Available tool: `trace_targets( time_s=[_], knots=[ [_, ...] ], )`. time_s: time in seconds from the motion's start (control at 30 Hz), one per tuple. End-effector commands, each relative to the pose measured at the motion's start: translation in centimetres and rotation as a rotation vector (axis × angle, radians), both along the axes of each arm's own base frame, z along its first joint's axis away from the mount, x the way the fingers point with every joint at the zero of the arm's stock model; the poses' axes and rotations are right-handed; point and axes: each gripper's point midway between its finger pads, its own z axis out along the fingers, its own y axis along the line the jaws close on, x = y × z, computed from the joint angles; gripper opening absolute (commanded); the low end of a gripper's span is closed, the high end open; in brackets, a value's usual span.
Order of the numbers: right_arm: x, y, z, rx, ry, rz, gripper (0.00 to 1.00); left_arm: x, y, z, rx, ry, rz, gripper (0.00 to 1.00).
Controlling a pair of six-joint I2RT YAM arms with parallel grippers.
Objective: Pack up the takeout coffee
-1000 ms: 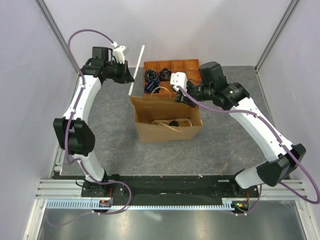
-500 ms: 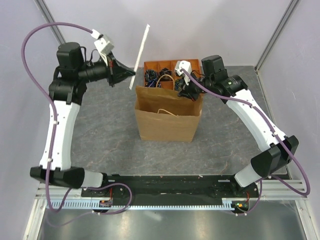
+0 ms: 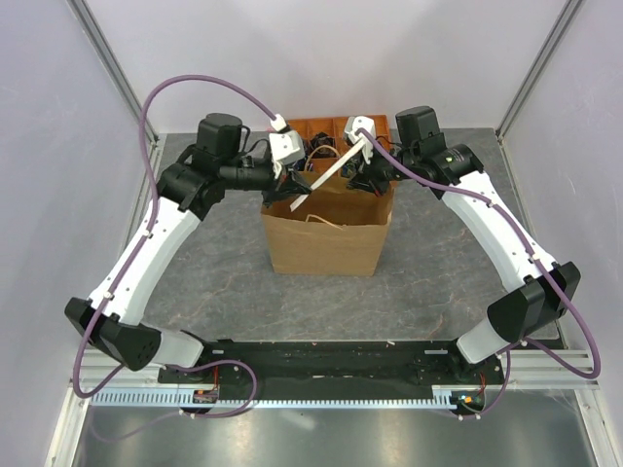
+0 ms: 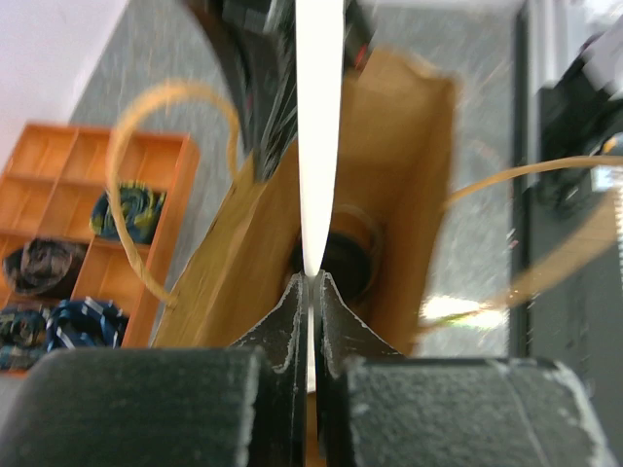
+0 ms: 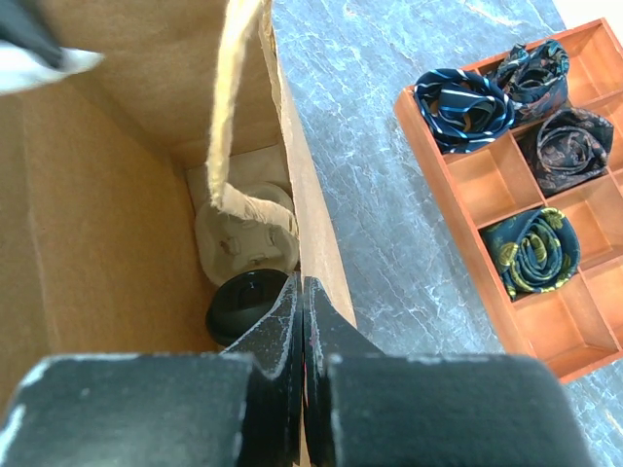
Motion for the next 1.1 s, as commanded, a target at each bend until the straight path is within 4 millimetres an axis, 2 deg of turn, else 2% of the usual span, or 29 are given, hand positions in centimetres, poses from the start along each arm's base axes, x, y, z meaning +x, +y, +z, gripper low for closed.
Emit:
trace_targets(
  time_s=[0.0, 0.1, 0.17, 0.2, 0.27, 0.3, 0.4, 0.57, 0.63, 0.67, 0.7, 0.77, 0.9, 1.07],
  knots=[
    [-0.4, 0.2, 2.3, 0.043, -0.041, 0.025, 0.0, 1.0, 1.4, -1.9, 0.14, -0.132, 0.007, 0.03],
    [-0.4, 0.2, 2.3, 0.043, -0.046, 0.032, 0.0, 1.5, 2.5, -2.9, 0.224, -0.148, 0.023, 0.07],
    [-0.4, -0.1, 2.4, 0.046, -0.049, 0.026, 0.0, 1.5, 3.0, -3.2, 0.279, -0.14, 0.008, 0.17],
    [-0.2, -0.2, 2.3, 0.044, -0.048, 0.021, 0.0, 1.5, 3.0, -2.8, 0.279, -0.148, 0.006, 0.29],
    [-0.2, -0.2, 2.4, 0.042, -0.054, 0.021, 0.0, 1.1, 3.2, -2.7, 0.282, -0.14, -0.003, 0.41],
    [0.1, -0.4, 2.2, 0.033, -0.056, 0.007, 0.0, 0.9, 3.1, -2.1, 0.272, -0.145, 0.0, 0.55],
    [1.1, -1.0, 2.0, 0.013, -0.071, -0.031, 0.0, 1.1, 3.2, -0.8, 0.248, -0.135, 0.037, 0.65],
    [3.0, -2.1, 2.1, 0.0, -0.102, -0.099, 0.0, 2.5, 3.7, 2.2, 0.154, -0.071, 0.126, 0.68],
    [3.9, -2.8, 2.1, -0.006, -0.115, -0.129, 0.0, 3.9, 4.4, 3.1, 0.11, -0.007, 0.194, 0.7],
    [4.4, -3.2, 2.2, -0.007, -0.121, -0.142, 0.0, 4.9, 4.5, 2.6, 0.103, 0.036, 0.219, 0.71],
    [4.7, -3.4, 2.1, -0.012, -0.126, -0.148, 0.0, 5.7, 5.4, 3.3, 0.068, 0.081, 0.272, 0.72],
    [5.4, -3.9, 2.0, -0.018, -0.136, -0.167, 0.0, 6.9, 6.3, 3.6, 0.037, 0.139, 0.328, 0.72],
    [6.5, -4.2, 2.3, -0.023, -0.166, -0.175, 0.0, 10.0, 9.6, 1.6, 0.006, 0.29, 0.488, 0.75],
    [7.7, -4.1, 2.5, -0.017, -0.2, -0.185, 0.01, 11.9, 12.7, -1.3, -0.014, 0.446, 0.63, 0.78]
  ],
)
